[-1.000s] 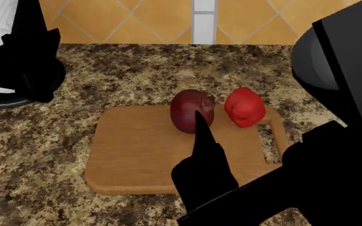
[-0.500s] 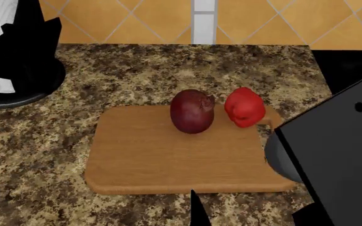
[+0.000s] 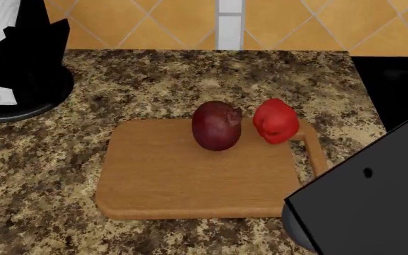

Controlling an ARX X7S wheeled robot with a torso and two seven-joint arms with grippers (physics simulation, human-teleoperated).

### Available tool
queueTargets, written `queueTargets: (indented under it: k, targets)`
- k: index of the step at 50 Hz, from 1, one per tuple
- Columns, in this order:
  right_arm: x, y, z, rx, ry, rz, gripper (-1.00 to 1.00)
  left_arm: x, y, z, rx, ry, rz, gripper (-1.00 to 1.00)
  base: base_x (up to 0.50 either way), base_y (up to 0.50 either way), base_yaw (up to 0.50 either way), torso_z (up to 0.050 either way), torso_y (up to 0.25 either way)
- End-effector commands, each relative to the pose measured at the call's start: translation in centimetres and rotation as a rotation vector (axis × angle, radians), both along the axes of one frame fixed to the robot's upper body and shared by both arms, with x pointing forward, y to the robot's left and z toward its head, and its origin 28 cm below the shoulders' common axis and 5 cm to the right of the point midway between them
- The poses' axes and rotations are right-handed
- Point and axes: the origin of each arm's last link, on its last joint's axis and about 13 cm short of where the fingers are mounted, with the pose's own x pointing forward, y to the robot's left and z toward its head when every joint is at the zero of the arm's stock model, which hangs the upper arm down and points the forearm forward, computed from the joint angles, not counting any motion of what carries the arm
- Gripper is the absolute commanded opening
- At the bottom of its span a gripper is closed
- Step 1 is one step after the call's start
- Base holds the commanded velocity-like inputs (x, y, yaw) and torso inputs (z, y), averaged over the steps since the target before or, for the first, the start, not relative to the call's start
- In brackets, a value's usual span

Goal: Place the avocado, onion, tomato and bell pepper on the cutting board.

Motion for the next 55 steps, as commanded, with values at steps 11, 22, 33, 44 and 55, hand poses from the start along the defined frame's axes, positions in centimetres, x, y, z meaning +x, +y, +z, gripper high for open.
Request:
queueTargets:
  k: [11, 22, 33, 44, 55]
  targets:
    - [0.4, 0.0, -1.2, -0.004, 0.037, 0.021, 1.0, 0.1, -0.3, 0.1, -0.006, -0.028, -0.039, 1.0, 0.0, 0.0, 0.0, 0.0, 0.0]
    - [0.7, -0.3, -1.6, -0.01, 0.056, 0.006, 1.0, 0.1, -0.3, 0.1, -0.002, -0.031, -0.039, 1.0, 0.0, 0.0, 0.0, 0.0, 0.0]
    - [0.9, -0.3, -1.9, -0.014, 0.081, 0.01, 1.0, 0.0, -0.2, -0.1, -0.002, -0.03, -0.037, 1.0, 0.0, 0.0, 0.0, 0.0, 0.0]
    - [1.5, -0.3, -2.4, -0.009, 0.115, 0.004, 1.0, 0.1, -0.2, 0.0, 0.003, -0.031, -0.035, 1.0, 0.0, 0.0, 0.0, 0.0, 0.0]
    - [2.1, -0.4, -3.2, -0.02, 0.146, -0.002, 1.0, 0.2, -0.2, -0.1, 0.005, -0.033, -0.034, 1.0, 0.0, 0.0, 0.0, 0.0, 0.0]
